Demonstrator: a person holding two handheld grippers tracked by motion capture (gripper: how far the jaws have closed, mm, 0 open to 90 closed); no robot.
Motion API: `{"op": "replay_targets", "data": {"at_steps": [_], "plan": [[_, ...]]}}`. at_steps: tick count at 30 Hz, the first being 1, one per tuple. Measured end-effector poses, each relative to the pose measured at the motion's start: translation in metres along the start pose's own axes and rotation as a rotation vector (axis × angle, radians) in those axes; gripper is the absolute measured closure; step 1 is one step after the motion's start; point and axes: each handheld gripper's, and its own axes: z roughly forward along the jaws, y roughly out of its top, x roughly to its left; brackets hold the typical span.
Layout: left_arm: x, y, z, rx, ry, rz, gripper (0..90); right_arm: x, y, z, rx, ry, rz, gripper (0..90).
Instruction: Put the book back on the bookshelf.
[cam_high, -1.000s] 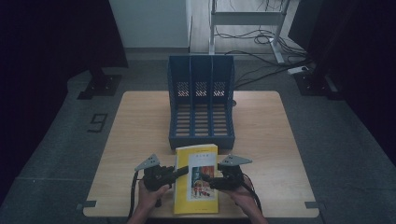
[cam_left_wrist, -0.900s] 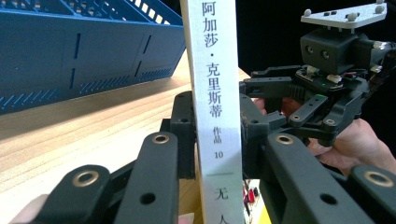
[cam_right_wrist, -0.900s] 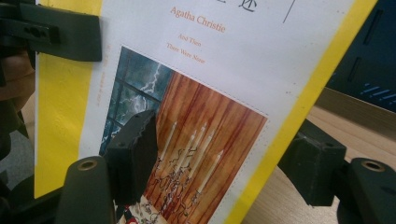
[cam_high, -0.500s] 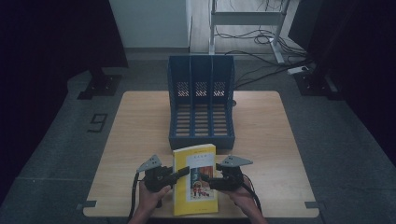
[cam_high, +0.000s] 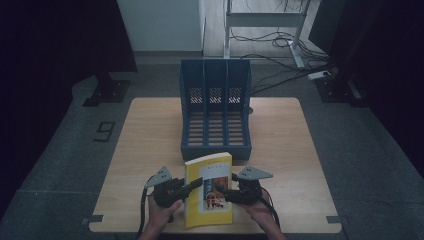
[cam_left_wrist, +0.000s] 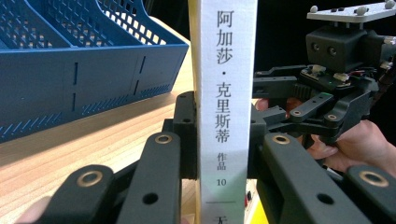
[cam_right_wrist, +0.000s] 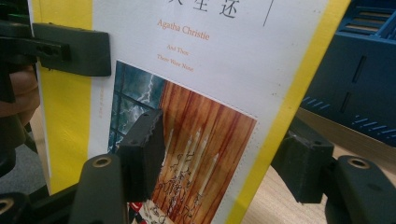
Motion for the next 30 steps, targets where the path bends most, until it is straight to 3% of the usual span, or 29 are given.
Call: {"op": "replay_targets", "data": {"at_steps": [13,30], "plan": [[-0.005,0.004,-0.004,-0.021,0.007,0.036,74.8,0.006,0.007,-0.002,-0.023,-0.023,-0.027,37.2],[-0.012,0.005,-0.002,-0.019,0.017,0.069,72.4,0.013,0.009,-0.004,-0.061,-0.015,-0.055,37.9]]}}
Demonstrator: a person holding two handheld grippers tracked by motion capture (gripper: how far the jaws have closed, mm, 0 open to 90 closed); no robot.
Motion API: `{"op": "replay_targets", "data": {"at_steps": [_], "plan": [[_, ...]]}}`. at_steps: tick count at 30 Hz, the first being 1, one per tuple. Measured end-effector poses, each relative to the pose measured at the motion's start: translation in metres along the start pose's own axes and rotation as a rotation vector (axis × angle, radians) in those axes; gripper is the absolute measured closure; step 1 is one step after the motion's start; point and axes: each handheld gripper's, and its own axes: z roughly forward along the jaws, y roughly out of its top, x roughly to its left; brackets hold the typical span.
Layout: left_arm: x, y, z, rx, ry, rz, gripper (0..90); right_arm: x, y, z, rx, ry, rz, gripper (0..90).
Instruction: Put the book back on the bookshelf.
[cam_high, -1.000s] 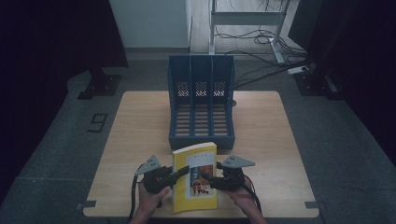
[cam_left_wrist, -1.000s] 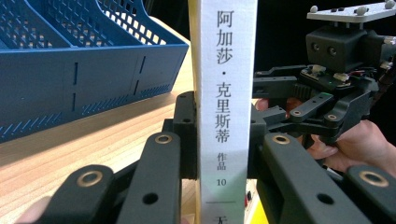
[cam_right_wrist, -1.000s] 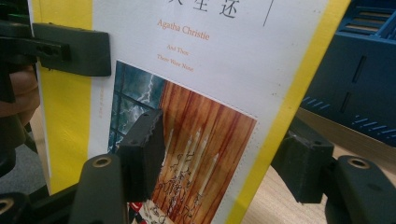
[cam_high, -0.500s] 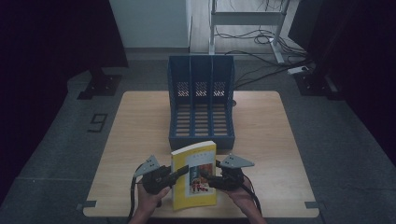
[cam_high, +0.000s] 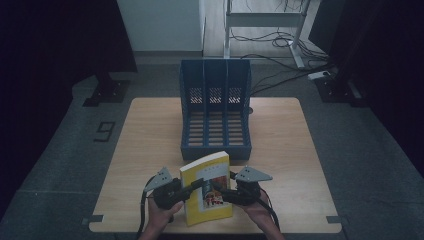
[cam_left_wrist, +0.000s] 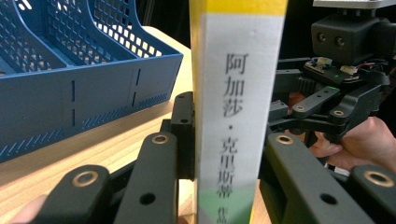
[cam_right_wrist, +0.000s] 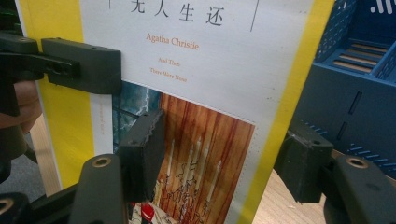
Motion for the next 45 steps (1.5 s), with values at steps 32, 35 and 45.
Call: {"op": "replay_targets", "data": {"at_steps": [32,35,45], "plan": [[0.020,0.001,-0.019,-0.087,-0.018,-0.093,75.5,-0.020,-0.014,-0.004,-0.031,0.005,0.058,39.3],[0.024,0.002,-0.025,-0.106,-0.005,-0.096,75.5,-0.022,-0.017,-0.004,-0.022,0.001,0.061,39.3],[0.027,0.006,-0.035,-0.130,0.019,-0.093,75.4,-0.030,-0.026,-0.001,0.048,-0.011,0.071,38.0]]}}
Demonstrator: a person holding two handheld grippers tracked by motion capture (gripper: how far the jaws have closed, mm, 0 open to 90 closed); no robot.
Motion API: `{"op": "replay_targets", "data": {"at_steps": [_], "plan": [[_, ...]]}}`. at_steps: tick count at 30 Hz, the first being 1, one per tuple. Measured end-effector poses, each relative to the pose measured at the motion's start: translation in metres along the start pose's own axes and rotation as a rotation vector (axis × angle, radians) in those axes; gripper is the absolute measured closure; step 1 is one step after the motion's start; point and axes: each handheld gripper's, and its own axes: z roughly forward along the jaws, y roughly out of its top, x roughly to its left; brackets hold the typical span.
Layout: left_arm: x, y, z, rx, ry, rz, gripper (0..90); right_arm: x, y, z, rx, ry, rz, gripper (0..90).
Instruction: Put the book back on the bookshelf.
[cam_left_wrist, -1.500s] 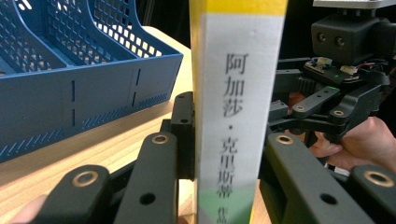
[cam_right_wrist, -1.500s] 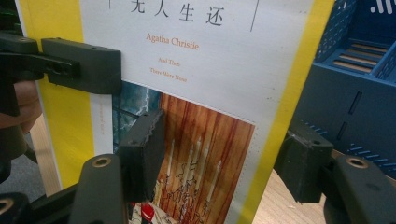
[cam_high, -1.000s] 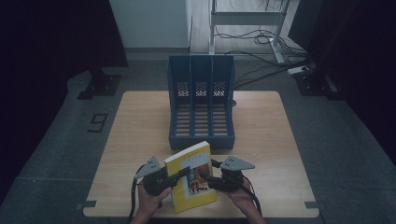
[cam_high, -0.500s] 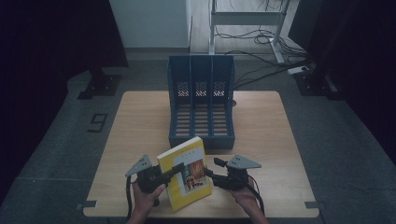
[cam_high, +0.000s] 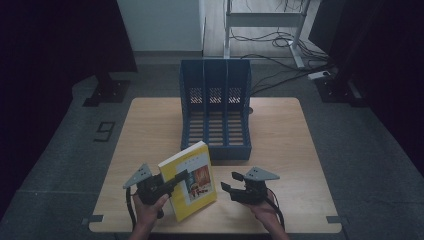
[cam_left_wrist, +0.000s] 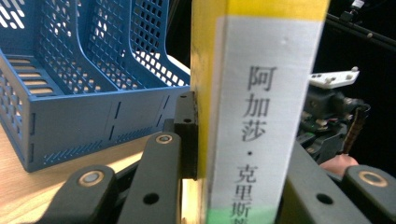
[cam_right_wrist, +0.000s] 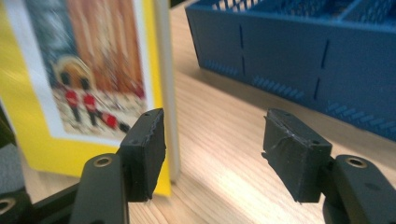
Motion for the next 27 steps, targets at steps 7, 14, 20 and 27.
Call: {"op": "replay_targets", "data": {"at_steps": [7,14,20,27], "plan": [[0.002,0.002,-0.005,-0.012,0.006,0.000,75.4,-0.009,-0.012,0.008,0.073,-0.014,0.019,37.8],[0.004,0.004,-0.009,-0.029,0.012,-0.012,75.4,-0.014,-0.018,0.014,0.127,-0.059,0.006,37.5],[0.006,0.006,-0.012,-0.045,0.012,-0.020,75.3,-0.017,-0.023,0.017,0.159,-0.089,0.017,37.2],[0.007,0.009,-0.017,-0.062,0.013,-0.028,75.3,-0.019,-0.028,0.023,0.200,-0.114,0.017,36.3]]}}
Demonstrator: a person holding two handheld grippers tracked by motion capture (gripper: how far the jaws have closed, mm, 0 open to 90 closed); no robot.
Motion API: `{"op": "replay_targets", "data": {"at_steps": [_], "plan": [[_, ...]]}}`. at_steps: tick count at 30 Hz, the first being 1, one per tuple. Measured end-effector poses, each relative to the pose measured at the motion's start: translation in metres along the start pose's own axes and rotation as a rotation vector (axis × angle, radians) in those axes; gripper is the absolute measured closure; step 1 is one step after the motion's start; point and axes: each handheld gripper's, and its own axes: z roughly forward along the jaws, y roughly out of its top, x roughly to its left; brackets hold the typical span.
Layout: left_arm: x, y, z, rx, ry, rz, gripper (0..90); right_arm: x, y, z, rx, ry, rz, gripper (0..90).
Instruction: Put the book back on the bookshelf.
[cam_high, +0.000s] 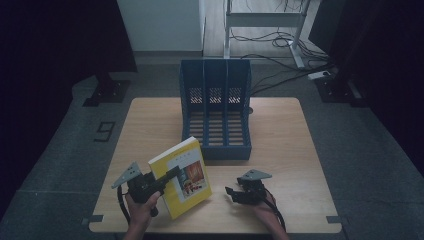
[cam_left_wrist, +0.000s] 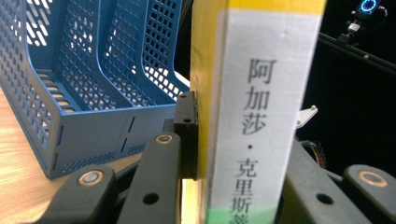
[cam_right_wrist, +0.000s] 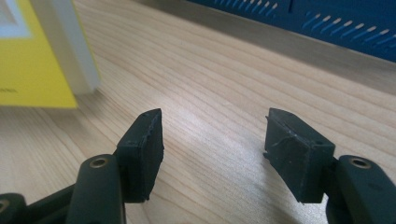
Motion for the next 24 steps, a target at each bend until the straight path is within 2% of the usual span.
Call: {"op": "replay_targets", "data": {"at_steps": [4,10,19,24], "plan": [[0.0005,0.0012,-0.0019,-0.007,0.004,-0.001,75.4,0.0004,-0.0016,0.0041,0.025,-0.016,-0.007,35.7],[0.0002,0.0029,-0.0042,-0.023,0.013,-0.001,75.3,-0.0023,-0.0043,0.0049,-0.004,-0.026,-0.006,37.1],[-0.0022,0.0058,-0.0049,-0.034,0.028,0.007,75.4,-0.0032,-0.0045,0.0043,-0.003,-0.045,-0.004,36.9],[-0.0011,0.0081,-0.0045,-0.039,0.037,-0.004,75.4,-0.0007,-0.0046,0.0049,0.000,-0.063,-0.018,36.8]]}}
